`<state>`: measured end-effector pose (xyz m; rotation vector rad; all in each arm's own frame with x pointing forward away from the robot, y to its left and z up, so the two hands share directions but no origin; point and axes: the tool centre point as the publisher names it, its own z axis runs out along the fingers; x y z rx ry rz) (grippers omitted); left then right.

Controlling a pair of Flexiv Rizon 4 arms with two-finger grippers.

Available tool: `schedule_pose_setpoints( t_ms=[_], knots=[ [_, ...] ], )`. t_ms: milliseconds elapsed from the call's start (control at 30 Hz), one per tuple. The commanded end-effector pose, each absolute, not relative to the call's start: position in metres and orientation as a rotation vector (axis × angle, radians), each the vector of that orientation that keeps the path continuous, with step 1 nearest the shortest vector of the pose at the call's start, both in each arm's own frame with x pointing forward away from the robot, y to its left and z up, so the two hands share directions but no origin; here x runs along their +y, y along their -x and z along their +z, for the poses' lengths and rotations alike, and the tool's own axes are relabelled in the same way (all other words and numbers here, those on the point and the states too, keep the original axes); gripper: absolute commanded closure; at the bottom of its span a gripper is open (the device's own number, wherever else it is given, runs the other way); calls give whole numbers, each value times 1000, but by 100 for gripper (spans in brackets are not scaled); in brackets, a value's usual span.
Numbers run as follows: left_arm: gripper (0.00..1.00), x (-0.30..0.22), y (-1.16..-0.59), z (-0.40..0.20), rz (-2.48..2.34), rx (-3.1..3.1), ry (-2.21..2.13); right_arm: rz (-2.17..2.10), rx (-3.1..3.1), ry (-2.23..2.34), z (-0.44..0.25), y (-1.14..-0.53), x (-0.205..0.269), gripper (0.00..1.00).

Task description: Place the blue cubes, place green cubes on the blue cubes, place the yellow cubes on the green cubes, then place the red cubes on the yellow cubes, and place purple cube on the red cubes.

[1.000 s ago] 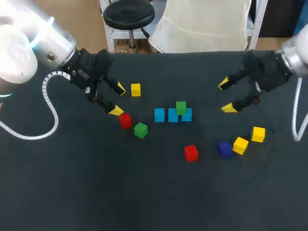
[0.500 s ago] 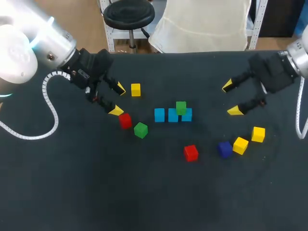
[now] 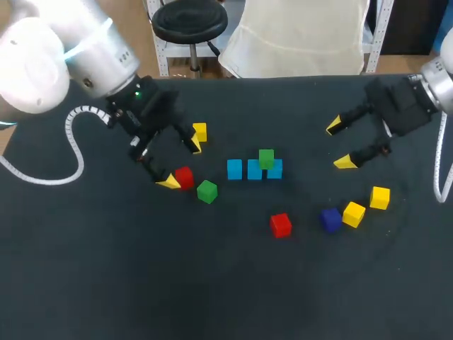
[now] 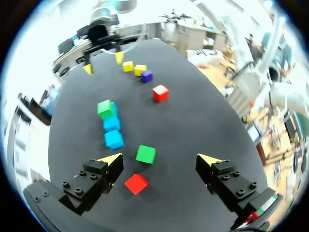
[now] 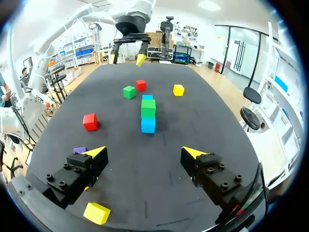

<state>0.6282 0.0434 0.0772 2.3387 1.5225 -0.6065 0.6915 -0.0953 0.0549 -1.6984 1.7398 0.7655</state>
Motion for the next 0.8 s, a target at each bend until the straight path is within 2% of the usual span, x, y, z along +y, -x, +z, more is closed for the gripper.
schedule_pose_setpoints(
  t_ms=[33,800],
  knots=[
    [0,38,-631,79,-391,1208,-2770,769,1737,1699,54,-693,-95,0],
    [0,41,-636,63,-368,1360,-2679,769,1737,1699,54,-693,-95,0]
  ],
)
